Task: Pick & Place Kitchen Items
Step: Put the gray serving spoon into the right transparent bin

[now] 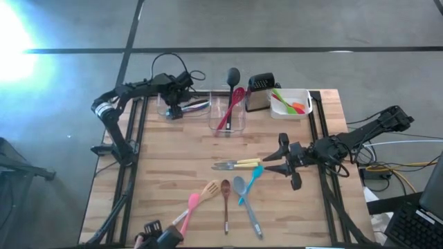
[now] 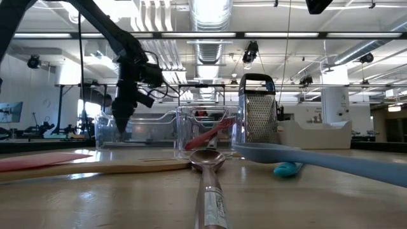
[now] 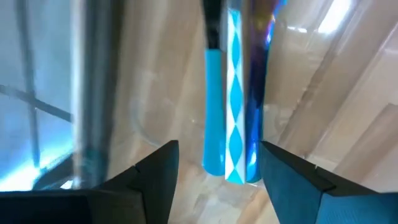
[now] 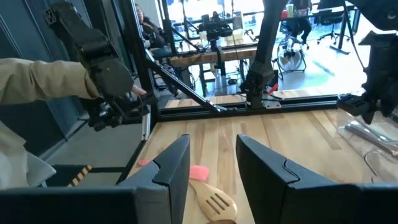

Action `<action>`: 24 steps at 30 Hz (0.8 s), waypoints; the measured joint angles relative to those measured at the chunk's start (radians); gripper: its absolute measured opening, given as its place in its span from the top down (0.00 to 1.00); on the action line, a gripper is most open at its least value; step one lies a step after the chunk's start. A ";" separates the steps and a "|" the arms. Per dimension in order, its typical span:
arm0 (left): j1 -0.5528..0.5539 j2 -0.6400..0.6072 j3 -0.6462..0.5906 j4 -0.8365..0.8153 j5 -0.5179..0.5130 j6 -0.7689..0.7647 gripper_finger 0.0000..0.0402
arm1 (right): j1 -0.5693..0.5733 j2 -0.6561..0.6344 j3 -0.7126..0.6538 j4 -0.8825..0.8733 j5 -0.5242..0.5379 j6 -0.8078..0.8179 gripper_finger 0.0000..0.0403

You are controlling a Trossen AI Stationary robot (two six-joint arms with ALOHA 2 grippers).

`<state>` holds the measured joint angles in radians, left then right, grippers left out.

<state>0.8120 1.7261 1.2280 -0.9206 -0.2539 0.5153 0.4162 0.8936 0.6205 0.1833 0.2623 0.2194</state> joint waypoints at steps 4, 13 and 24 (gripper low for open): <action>-0.005 -0.040 0.068 -0.044 -0.001 -0.025 0.44 | 0.000 0.000 0.000 0.000 0.000 -0.025 0.72; -0.079 -0.252 0.215 -0.115 0.066 -0.160 0.45 | 0.000 0.000 0.000 0.003 0.000 -0.058 0.75; -0.268 -0.616 0.238 -0.040 0.193 -0.379 0.45 | 0.000 -0.002 0.010 0.018 0.001 -0.224 0.80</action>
<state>0.5444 1.1102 1.4665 -0.9602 -0.0605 0.1360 0.4160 0.8917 0.6308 0.2014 0.2637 -0.0048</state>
